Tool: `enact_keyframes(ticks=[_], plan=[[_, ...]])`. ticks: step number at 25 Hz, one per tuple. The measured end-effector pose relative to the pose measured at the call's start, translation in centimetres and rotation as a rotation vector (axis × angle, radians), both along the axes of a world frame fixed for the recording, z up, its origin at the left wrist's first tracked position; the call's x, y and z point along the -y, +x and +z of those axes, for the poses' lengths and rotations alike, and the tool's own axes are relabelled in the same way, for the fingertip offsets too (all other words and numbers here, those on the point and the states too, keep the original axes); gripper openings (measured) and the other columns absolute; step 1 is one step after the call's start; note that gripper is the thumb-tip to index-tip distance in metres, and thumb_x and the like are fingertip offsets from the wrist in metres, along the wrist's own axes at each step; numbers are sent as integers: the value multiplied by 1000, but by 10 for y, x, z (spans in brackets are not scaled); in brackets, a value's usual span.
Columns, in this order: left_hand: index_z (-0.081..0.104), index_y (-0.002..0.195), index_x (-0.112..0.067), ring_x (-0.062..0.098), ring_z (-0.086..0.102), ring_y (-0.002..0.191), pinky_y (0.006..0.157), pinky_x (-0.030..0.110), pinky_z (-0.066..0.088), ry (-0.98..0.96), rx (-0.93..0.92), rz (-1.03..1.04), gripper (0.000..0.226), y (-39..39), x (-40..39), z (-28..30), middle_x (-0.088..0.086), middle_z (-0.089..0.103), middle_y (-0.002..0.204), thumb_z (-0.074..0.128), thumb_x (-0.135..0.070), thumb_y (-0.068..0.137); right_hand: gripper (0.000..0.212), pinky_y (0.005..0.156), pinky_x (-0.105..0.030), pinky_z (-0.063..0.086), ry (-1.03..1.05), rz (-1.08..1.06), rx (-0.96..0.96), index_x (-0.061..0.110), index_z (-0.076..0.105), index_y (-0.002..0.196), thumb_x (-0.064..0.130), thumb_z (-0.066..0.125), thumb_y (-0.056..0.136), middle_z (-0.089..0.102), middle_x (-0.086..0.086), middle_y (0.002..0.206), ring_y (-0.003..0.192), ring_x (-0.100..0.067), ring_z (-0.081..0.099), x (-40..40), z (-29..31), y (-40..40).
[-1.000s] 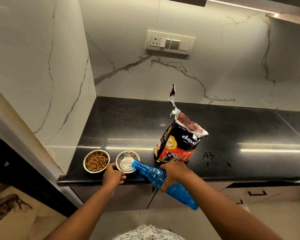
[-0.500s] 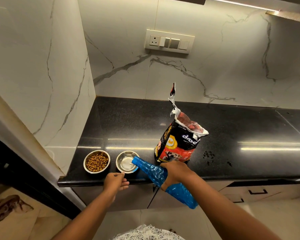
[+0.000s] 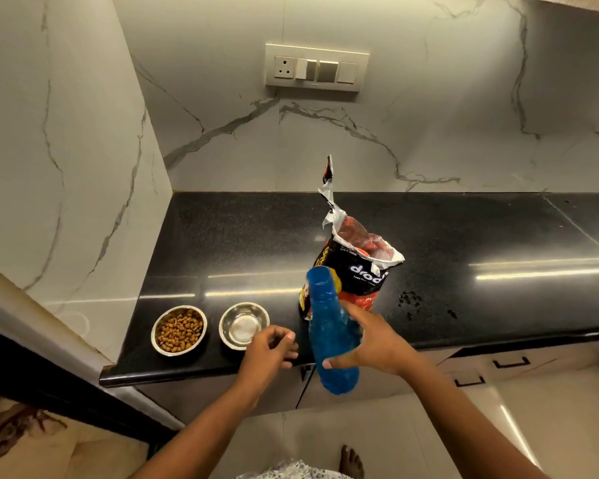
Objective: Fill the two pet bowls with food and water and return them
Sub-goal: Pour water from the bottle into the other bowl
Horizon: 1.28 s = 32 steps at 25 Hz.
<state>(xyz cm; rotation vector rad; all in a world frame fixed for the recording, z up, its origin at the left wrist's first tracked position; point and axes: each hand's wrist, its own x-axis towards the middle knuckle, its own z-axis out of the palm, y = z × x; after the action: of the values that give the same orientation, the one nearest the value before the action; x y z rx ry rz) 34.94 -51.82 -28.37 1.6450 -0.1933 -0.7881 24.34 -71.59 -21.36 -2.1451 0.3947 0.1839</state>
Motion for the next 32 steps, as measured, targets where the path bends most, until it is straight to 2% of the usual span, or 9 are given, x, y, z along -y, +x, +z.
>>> enact_keyframes(ticks=[3, 6, 9, 11, 15, 19, 22, 26, 32], plan=[[65, 105, -25, 7, 68, 97, 86, 33, 59, 18, 111, -193, 13, -12, 27, 10, -4, 72, 103, 57, -27, 95, 87, 100, -26, 55, 104, -131, 69, 44, 48, 132, 28, 96, 62, 65, 20, 125, 116, 4, 62, 11, 7, -23], [61, 119, -26, -2, 63, 106, 92, 22, 53, 5, 148, -327, 24, -22, 58, 6, -11, 68, 117, 53, -19, 97, 86, 98, -33, 57, 165, -223, 133, 36, 51, 133, 23, 97, 62, 68, 12, 127, 118, -7, 65, 32, 7, -41], [45, 141, -22, 7, 50, 129, 103, 21, 44, 3, 177, -397, 47, -29, 98, 3, -7, 53, 139, 54, -9, 96, 84, 96, -35, 58, 199, -334, 179, 28, 53, 134, 15, 96, 63, 70, 5, 126, 116, -13, 68, 66, 8, -59], [39, 144, -22, 10, 45, 134, 102, 14, 41, 16, 198, -427, 53, -33, 126, 4, -3, 48, 143, 53, -5, 96, 81, 91, -34, 60, 197, -426, 214, 27, 54, 132, 11, 95, 64, 73, 5, 121, 112, -14, 70, 93, 9, -68], [34, 148, -22, 11, 38, 140, 103, 15, 34, 54, 209, -487, 57, -40, 180, 9, 0, 43, 148, 50, -4, 96, 83, 97, -41, 58, 72, -555, 279, 36, 52, 132, 32, 95, 61, 69, 7, 123, 116, -11, 67, 149, 0, -65], [30, 149, -19, 14, 34, 143, 99, 12, 37, 84, 153, -445, 62, -40, 230, 5, 6, 37, 154, 48, 5, 94, 83, 100, -45, 56, 13, -692, 321, 35, 52, 129, 37, 94, 58, 67, 10, 122, 116, -12, 64, 197, -14, -48], [28, 150, -18, 18, 33, 145, 109, 27, 37, 116, 112, -372, 64, -40, 255, 2, 10, 35, 156, 48, 6, 94, 80, 100, -44, 55, 43, -670, 345, 34, 52, 129, 30, 94, 62, 68, 11, 120, 115, -9, 64, 210, -25, -35], [25, 152, -22, 23, 34, 144, 115, 40, 35, 159, 104, -309, 71, -42, 273, -9, 13, 32, 157, 53, 4, 91, 84, 102, -43, 54, 37, -574, 329, 33, 49, 134, 38, 92, 62, 66, 11, 124, 118, -7, 62, 222, -45, -26], [29, 151, -21, 21, 39, 141, 108, 30, 36, 173, 63, -233, 69, -45, 269, -12, 13, 39, 153, 58, -2, 91, 99, 103, -29, 49, 45, -530, 288, 31, 38, 146, 44, 91, 63, 60, 11, 134, 122, -4, 58, 219, -73, -34]])
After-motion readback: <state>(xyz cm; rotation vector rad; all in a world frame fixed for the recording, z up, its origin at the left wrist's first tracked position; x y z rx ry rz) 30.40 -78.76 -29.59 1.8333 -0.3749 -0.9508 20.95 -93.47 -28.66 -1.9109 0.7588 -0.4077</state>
